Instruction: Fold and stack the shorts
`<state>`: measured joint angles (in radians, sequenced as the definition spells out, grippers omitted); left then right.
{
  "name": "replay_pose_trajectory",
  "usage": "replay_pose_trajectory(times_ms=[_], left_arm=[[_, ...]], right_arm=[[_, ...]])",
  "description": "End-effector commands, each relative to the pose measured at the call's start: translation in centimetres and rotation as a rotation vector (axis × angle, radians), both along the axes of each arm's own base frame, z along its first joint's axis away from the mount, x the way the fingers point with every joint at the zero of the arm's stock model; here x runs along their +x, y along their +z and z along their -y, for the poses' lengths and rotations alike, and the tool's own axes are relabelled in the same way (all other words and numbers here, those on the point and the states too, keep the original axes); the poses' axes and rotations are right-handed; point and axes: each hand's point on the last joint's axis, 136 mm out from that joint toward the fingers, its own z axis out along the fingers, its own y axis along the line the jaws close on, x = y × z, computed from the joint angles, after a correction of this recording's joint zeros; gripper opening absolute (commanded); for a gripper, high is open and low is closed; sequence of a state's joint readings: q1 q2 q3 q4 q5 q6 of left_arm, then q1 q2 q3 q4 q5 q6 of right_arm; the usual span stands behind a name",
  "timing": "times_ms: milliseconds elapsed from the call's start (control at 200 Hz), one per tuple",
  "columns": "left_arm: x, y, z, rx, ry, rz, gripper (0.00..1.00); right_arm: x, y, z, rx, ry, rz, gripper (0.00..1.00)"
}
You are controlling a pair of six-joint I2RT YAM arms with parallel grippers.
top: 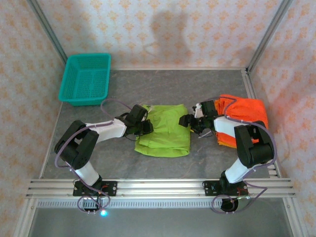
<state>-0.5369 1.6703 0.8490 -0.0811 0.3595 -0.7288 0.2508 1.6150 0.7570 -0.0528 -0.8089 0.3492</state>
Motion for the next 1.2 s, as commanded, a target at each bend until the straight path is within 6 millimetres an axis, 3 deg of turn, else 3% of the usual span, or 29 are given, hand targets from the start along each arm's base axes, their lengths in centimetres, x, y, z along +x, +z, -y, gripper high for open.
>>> replay_pose_trajectory(times_ms=[0,175,290,395,590,800,1001,1191], left_arm=[[-1.8,-3.0,-1.5,0.084,0.015,-0.081,0.14],[-1.7,-2.9,-1.3,0.074,0.018,-0.078,0.14],[-1.5,-2.6,-1.2,0.064,0.023,-0.067,0.14],[-0.9,-1.7,-1.0,0.050,0.031,-0.038,0.15],[0.5,2.7,-0.3,-0.009,0.023,0.090,0.29],[0.4,8.0,-1.3,0.006,-0.004,0.240,0.69],[-0.8,11.4,-2.5,-0.007,-0.007,0.331,0.89],[-1.6,12.0,-3.3,-0.018,0.016,0.349,0.99]], right_arm=[[1.0,1.1,-0.7,0.032,0.005,0.039,0.67],[0.7,0.2,-1.1,0.022,0.016,0.021,0.63],[0.7,-0.2,-1.3,0.003,0.017,0.022,0.54],[0.8,-0.2,-1.4,-0.034,0.019,0.042,0.41],[0.9,-0.1,-0.1,-0.190,0.023,0.073,0.00],[0.8,2.8,2.5,-0.376,0.015,0.147,0.00],[-0.4,6.9,6.4,-0.612,0.055,0.177,0.00],[-1.5,10.6,10.2,-0.830,0.069,0.175,0.00]])
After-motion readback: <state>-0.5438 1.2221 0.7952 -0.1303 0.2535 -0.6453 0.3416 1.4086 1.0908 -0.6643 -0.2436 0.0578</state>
